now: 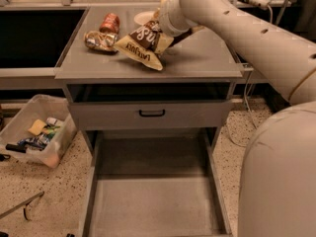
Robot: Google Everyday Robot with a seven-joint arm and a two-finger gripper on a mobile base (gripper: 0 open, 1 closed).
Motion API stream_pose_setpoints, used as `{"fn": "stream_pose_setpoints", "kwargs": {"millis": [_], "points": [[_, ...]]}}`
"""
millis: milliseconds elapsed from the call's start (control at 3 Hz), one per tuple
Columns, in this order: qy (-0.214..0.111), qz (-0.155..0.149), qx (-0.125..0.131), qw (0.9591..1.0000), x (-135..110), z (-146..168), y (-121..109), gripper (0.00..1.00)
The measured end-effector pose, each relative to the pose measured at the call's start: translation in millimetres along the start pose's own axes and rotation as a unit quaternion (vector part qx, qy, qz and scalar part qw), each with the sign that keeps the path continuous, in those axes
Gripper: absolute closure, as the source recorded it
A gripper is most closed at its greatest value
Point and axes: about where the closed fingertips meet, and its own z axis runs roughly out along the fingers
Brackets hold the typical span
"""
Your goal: Pick brown chip bag from middle drawer and place on counter
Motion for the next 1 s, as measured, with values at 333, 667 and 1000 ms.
{"fn": "stream_pose_setpoints", "kwargs": {"millis": [333, 667, 1000], "points": [[0.016, 0.073, -0.035, 0.9966, 18.9, -8.4, 33.3, 1.00], [0.017, 0.084, -0.039, 0.9956, 18.7, -6.6, 37.3, 0.83], [0.017, 0.084, -0.039, 0.9956, 18.7, -6.6, 37.3, 0.59]]}}
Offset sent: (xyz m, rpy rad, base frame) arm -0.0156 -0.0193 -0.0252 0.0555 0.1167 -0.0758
